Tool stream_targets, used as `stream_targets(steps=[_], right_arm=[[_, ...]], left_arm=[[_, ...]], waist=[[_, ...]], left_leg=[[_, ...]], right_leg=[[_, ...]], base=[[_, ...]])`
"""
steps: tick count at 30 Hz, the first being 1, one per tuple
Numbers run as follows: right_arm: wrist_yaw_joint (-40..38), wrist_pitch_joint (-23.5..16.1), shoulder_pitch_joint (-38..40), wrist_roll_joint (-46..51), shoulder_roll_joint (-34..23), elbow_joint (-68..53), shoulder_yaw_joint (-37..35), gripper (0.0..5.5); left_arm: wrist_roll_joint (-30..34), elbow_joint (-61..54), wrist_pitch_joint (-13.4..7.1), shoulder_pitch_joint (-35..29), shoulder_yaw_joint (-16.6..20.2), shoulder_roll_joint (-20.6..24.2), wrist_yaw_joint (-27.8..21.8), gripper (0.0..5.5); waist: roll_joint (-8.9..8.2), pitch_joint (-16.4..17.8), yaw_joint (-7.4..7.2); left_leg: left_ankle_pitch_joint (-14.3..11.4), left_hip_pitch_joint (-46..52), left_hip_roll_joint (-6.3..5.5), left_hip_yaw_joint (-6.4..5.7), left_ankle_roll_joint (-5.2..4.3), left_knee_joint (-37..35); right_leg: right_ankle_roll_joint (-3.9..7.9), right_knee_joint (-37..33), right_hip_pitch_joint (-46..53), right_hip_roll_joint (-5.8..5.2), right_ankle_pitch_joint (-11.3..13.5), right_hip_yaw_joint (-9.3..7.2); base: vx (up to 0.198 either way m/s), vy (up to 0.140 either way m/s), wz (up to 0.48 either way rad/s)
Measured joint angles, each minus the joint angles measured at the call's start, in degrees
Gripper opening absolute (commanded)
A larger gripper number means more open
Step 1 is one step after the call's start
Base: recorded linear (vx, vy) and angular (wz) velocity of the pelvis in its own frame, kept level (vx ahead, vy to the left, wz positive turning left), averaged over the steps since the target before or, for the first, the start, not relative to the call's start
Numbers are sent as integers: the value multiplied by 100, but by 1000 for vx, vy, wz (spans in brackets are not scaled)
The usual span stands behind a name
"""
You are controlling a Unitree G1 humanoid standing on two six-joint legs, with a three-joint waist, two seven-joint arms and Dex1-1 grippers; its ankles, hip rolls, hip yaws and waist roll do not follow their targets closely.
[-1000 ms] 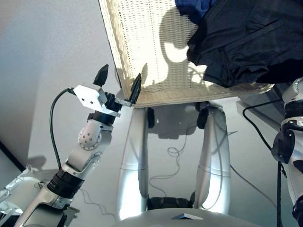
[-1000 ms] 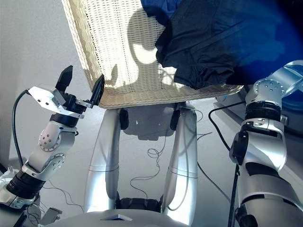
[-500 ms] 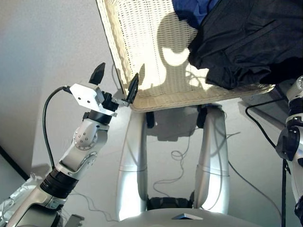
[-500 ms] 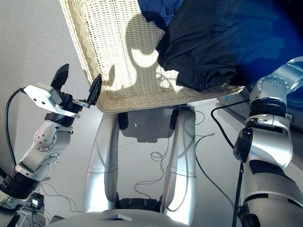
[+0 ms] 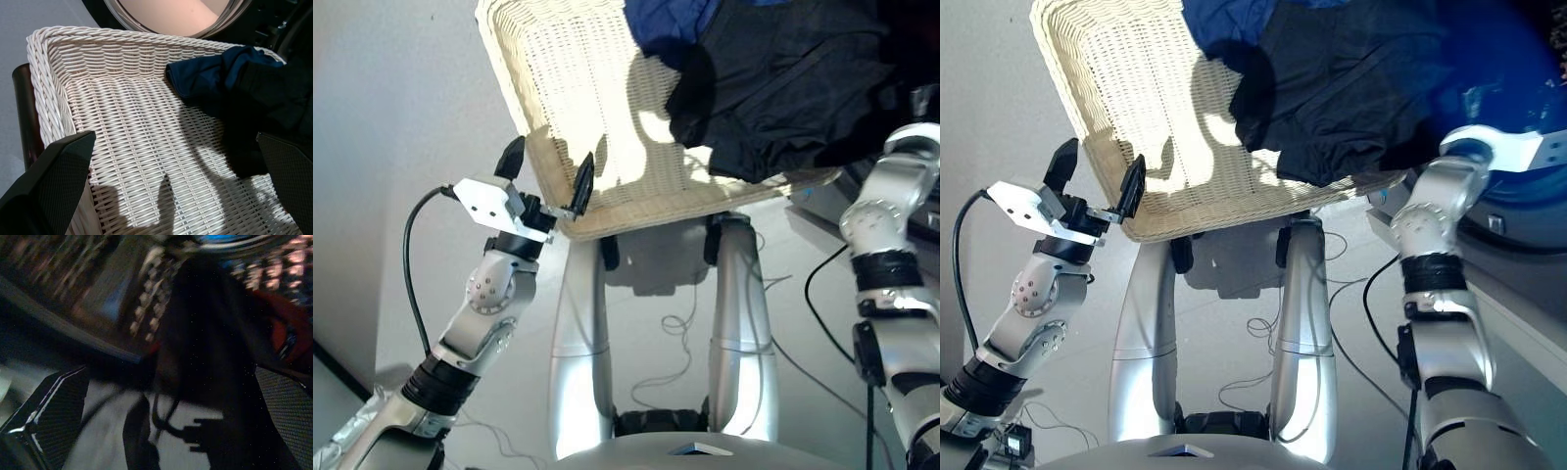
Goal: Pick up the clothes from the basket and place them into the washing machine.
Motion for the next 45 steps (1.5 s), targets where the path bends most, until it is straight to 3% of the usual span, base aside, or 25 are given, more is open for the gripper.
stream_targets(steps=[5,11,13,18,22,24,27,32,37,42,45], right_arm=[[-146,488,884,-1692,-214,-935,468,550],[-448,921,1229,-3632,-251,-1502,845,550],[-594,980,1235,-4221,-234,-1674,1073,550],[-710,1358,1059,-5580,-415,-2129,1500,550],[-705,1792,152,-6757,-1055,-2389,1985,550],[-689,1871,-461,-6865,-1039,-2287,2168,550],[-551,2052,-1234,-6928,-1041,-1972,2550,550],[-525,2312,-2109,-6894,-300,2,2810,550],[-477,2449,-2236,-6523,167,1528,2919,550],[-450,2469,-2317,-6108,414,2742,2883,550],[-339,2503,-2408,-5849,620,3756,2743,550]], left_arm=[[299,-30,-1,20,61,63,4,550],[617,-40,-17,19,43,92,24,550],[634,-41,-21,-16,29,85,78,550],[638,-78,-46,-152,8,47,105,550],[628,-120,-80,-170,1,23,43,550],[603,-150,-132,-219,1,52,-10,550],[596,-158,-133,-337,-72,83,-68,550],[356,-153,-133,-410,-115,60,-80,550],[210,-139,-133,-492,-156,14,-126,550],[106,-89,-131,-617,-275,7,-128,550],[101,-73,-129,-710,-328,3,-129,550]], waist=[[-7,4,-45],[-27,2,-44],[-35,4,-53],[-82,2,-103],[-138,-12,-125],[-203,-5,-78],[-220,-1,-40],[-237,-1,24],[-237,-1,165],[-234,0,230],[-236,-1,324]], left_leg=[[-7,106,36,36,-17,-125],[142,592,93,135,0,-709],[279,822,123,173,-1,-1004],[429,1441,137,165,-35,-1641],[523,1791,148,166,-88,-1958],[515,1802,206,165,-115,-1956],[512,1796,228,150,-129,-1938],[529,1790,213,142,-123,-1932],[546,1756,190,129,-131,-1913],[556,1674,138,-6,-142,-1843],[548,1582,117,-27,-175,-1821]], right_leg=[[-57,-144,87,21,44,8],[-25,-688,511,-7,194,-7],[-66,-995,725,-14,362,-40],[-98,-1561,1315,-18,483,-148],[-144,-1839,1618,-1,548,-214],[-210,-1847,1629,8,591,-334],[-223,-1834,1630,25,597,-351],[-230,-1828,1616,-1,601,-352],[-228,-1773,1600,-12,599,-369],[-243,-1649,1577,-73,534,-485],[-274,-1521,1447,-120,450,-497]], base=[[0,0,0],[-11,-2,-20],[-53,-9,-132],[0,0,0],[0,0,0],[0,0,0],[0,0,0],[0,0,0],[0,0,0],[0,0,0],[0,-1,59]])
